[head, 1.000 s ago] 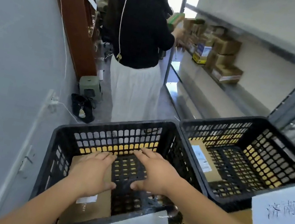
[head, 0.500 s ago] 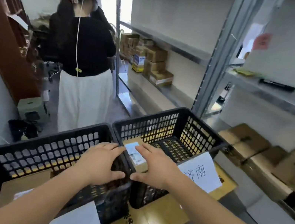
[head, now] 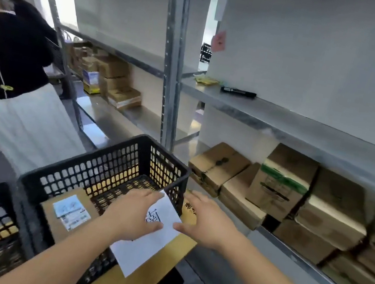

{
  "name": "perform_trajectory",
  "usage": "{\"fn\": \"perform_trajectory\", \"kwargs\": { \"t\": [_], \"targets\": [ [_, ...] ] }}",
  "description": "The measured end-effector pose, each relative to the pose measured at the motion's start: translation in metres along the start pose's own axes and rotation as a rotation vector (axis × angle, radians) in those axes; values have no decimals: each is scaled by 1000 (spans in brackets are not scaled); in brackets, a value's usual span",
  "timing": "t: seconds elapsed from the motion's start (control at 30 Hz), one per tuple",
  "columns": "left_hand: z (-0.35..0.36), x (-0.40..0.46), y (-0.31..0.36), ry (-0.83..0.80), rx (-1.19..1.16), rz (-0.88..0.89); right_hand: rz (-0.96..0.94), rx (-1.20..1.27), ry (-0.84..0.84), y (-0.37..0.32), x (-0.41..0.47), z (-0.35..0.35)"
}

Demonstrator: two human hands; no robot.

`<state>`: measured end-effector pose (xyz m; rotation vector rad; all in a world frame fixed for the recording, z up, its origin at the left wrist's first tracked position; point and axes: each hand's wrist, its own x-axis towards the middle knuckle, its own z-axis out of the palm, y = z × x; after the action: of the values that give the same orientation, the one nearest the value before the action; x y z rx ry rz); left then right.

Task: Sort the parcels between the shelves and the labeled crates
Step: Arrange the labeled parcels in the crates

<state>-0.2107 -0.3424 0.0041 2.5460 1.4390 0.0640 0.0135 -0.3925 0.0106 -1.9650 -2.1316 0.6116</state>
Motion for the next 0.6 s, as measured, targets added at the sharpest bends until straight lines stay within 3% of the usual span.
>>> {"fn": "perform_trajectory", "kwargs": {
  "t": [0.2,0.6],
  "targets": [
    [12,80,24,-25,-12,123,108,84,24,61,26,-8],
    [25,281,2,-86,-7,370,375,124,28,125,151,-14]
  ]
}}
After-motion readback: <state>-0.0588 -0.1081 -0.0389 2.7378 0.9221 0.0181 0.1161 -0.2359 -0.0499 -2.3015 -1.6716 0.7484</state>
